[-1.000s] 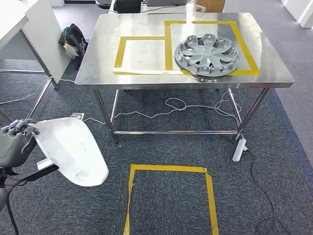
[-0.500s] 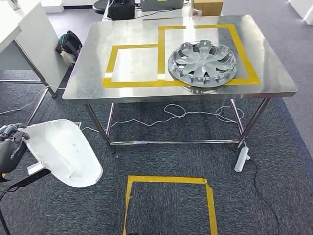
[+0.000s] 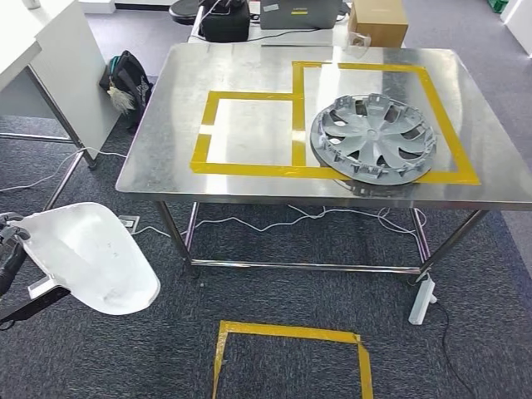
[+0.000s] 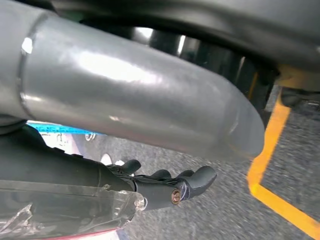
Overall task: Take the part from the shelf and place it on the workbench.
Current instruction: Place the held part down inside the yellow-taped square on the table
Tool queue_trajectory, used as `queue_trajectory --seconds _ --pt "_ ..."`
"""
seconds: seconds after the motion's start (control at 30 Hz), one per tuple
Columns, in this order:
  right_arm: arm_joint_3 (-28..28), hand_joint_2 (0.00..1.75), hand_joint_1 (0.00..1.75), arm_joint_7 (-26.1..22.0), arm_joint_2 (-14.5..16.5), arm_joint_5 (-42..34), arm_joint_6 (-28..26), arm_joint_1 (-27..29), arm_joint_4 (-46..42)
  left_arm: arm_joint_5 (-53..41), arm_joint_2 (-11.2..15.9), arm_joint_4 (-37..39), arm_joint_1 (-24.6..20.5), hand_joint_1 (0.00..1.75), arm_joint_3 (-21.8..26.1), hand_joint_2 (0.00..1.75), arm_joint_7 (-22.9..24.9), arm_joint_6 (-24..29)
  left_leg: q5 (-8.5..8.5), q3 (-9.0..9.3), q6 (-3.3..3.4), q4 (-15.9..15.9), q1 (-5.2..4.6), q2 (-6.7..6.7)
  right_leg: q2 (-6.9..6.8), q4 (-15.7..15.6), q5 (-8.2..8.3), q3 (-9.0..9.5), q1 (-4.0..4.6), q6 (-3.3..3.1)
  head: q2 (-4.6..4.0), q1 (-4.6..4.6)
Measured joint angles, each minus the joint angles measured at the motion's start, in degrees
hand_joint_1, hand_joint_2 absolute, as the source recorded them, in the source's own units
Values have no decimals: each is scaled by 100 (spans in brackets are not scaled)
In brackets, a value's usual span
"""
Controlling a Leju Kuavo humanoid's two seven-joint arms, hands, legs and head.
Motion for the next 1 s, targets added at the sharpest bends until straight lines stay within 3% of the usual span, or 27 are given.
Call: queue_trajectory --seconds 0.07,0.1,0.2,0.27,0.33,0.37,0.4,0.43,0.47,0.5,0.53,0.6,0.73,0.8,0.87,0.9,0.93,1.0 --pt "0 0 0 -25 1 1 0 -2 2 3 -7 0 3 175 10 175 -4 4 -112 112 -31 -4 -16 -25 26 -522 646 70 45 -93 0 -6" --pt "0 0 0 -47 2 2 -1 -8 -1 4 -8 -2 10 175 12 175 -5 8 -134 150 -62 -2 -13 -39 40 -651 823 99 62 -129 0 -11" --pt "0 0 0 -59 13 11 -9 -22 -12 7 -1 -10 35 175 31 175 -8 18 -137 218 -174 85 -8 -50 43 -775 923 269 50 -208 0 -23" --pt "1 0 0 -31 26 15 -7 -27 -14 14 3 -12 28 175 55 175 -10 21 -342 101 -241 364 0 -8 26 -808 959 395 22 -242 0 -52" --pt "1 0 0 -24 38 17 -1 -37 -15 25 2 -12 33 175 71 175 -11 24 -701 -277 -304 1004 27 23 18 -813 944 422 12 -251 0 -78" --pt "0 0 0 -24 40 17 1 -37 -15 28 2 -13 45 175 74 175 -11 24 -825 -491 -330 1317 46 26 18 -812 928 428 8 -251 0 -76" --pt "0 0 0 -18 42 18 3 -32 -15 30 2 -13 61 175 76 175 -13 24 -840 -642 -351 1484 67 28 19 -811 907 440 3 -243 0 -78" --pt "0 0 0 -11 43 19 5 -27 -15 30 2 -13 74 175 80 175 -15 25 -730 -690 -370 1447 88 31 21 -811 886 460 -5 -231 0 -77" --pt "0 0 0 -5 44 20 7 -23 -15 31 2 -14 83 175 91 175 -18 27 -503 -627 -392 1192 109 34 24 -810 859 492 -19 -211 0 -77" --pt "1 0 0 1 46 22 8 -21 -16 32 2 -15 90 175 105 175 -25 28 -215 -489 -421 801 134 37 27 -809 828 524 -30 -182 0 -78" --pt "1 0 0 1 46 24 8 -25 -17 34 -3 -16 94 175 119 175 -35 30 -42 -353 -440 435 148 39 30 -800 795 557 -37 -147 0 -83" --pt "2 0 0 -6 44 30 6 -35 -19 42 -24 -20 109 175 140 175 -72 28 57 -198 -404 23 151 50 33 -795 723 564 -30 -66 0 -100" --pt "3 0 0 32 46 60 4 -64 -33 43 -43 -46 174 175 185 175 -176 26 -59 -101 -200 -9 141 22 14 -749 499 597 -25 67 0 -87" --pt "4 0 0 59 50 68 8 -78 -43 43 -43 -69 187 175 217 175 -209 29 -110 17 -122 -30 142 16 2 -207 293 329 -37 110 0 -39" --pt "4 0 0 44 52 70 11 -74 -43 41 -45 -76 195 175 238 175 -225 29 -199 128 -77 -29 113 19 -1 647 58 -251 -43 123 0 -11" --pt "4 0 0 41 52 70 11 -62 -43 40 -45 -77 201 175 244 175 -232 28 -257 196 -60 -28 93 18 0 918 67 -498 -41 116 0 -8" --pt "4 0 0 43 52 70 11 -50 -43 39 -45 -78 205 175 249 175 -239 27 -321 277 -48 -28 73 16 0 953 220 -641 -36 97 0 -3" --pt "4 0 0 46 52 72 11 -30 -43 39 -44 -84 209 175 259 175 -250 26 -471 476 -36 -29 41 8 2 344 863 -593 -11 19 0 -3"
